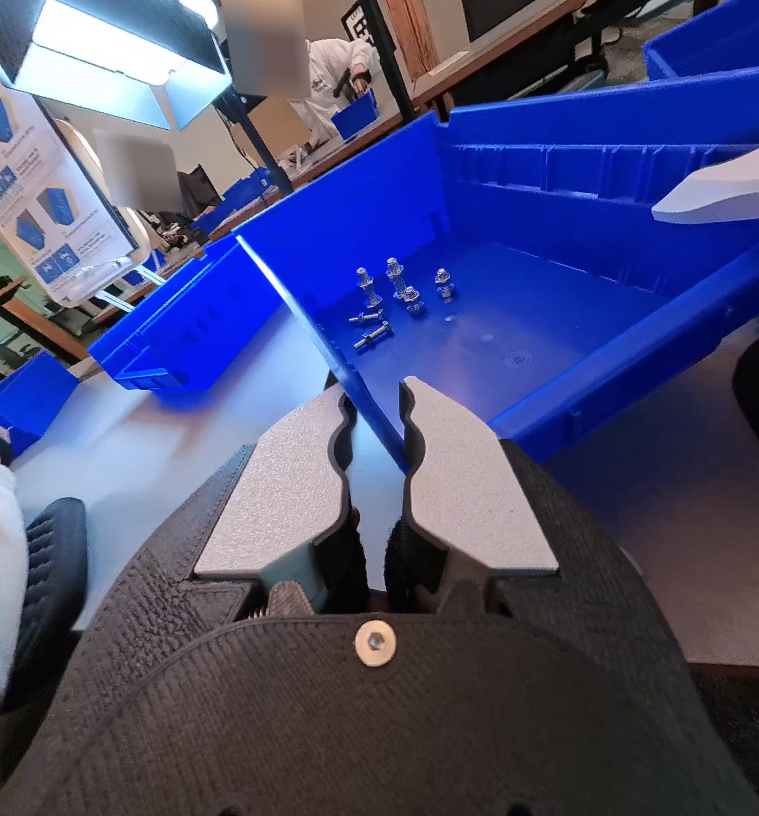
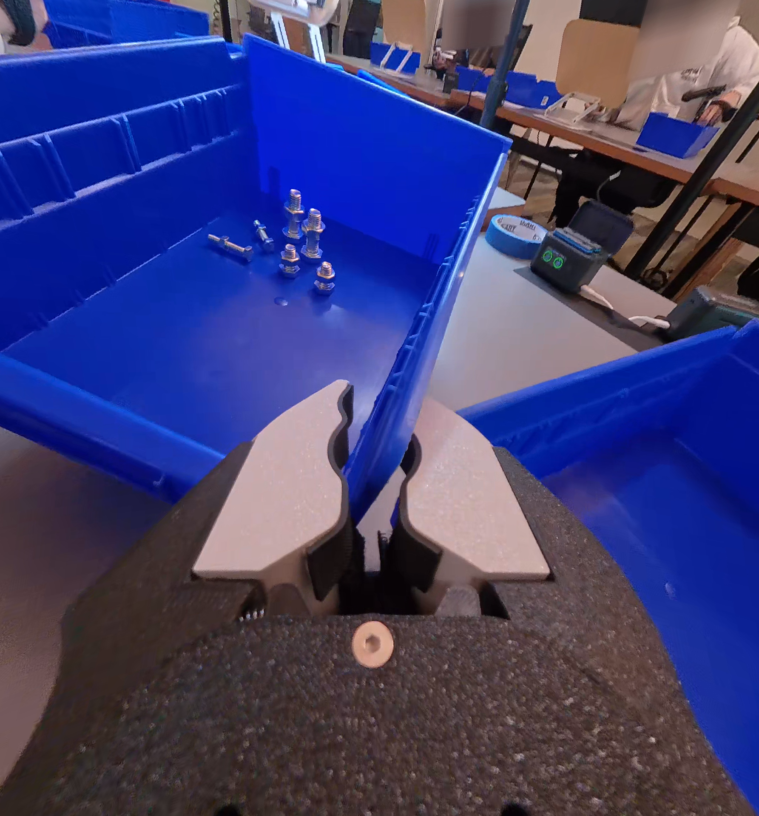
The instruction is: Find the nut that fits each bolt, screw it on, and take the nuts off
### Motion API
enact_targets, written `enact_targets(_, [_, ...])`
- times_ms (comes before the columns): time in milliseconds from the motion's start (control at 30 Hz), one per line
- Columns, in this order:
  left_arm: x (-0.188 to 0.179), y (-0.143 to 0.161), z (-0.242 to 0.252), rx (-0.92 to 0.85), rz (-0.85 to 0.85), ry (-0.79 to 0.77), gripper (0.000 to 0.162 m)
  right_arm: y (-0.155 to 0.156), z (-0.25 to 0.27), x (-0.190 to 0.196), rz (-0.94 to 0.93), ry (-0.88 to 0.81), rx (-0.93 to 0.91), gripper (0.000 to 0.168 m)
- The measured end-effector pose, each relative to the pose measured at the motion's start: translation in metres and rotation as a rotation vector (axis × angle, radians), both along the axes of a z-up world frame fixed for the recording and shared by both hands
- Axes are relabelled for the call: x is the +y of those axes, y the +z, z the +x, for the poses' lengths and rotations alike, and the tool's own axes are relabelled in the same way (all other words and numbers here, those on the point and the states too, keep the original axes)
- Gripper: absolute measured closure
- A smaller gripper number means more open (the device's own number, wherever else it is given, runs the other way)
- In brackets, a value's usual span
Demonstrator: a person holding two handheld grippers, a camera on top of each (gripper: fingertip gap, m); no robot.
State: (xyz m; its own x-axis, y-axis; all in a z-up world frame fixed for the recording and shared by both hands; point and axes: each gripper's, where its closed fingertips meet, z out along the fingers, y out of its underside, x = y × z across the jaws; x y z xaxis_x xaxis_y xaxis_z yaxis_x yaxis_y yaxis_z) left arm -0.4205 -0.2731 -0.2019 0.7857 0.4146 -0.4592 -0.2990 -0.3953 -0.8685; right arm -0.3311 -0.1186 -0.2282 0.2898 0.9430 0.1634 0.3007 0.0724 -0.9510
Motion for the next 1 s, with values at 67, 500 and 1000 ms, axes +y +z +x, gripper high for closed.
enact_targets(67, [0.004, -0.007, -0.002, -0.014, -0.003, -0.004, 0.143, -0.004, 0.0, 0.002, -0.002, 0.005, -0.015, 0.15])
enact_targets(500, [-0.002, -0.021, -0.02, -0.077, 0.074, -0.016, 0.146, -0.022, -0.003, -0.01, 0.062, 0.049, -0.118, 0.147])
enact_targets(1000, [0.018, -0.03, -0.012, -0.132, 0.112, -0.062, 0.147, -0.029, 0.017, 0.001, 0.089, 0.026, -0.159, 0.147])
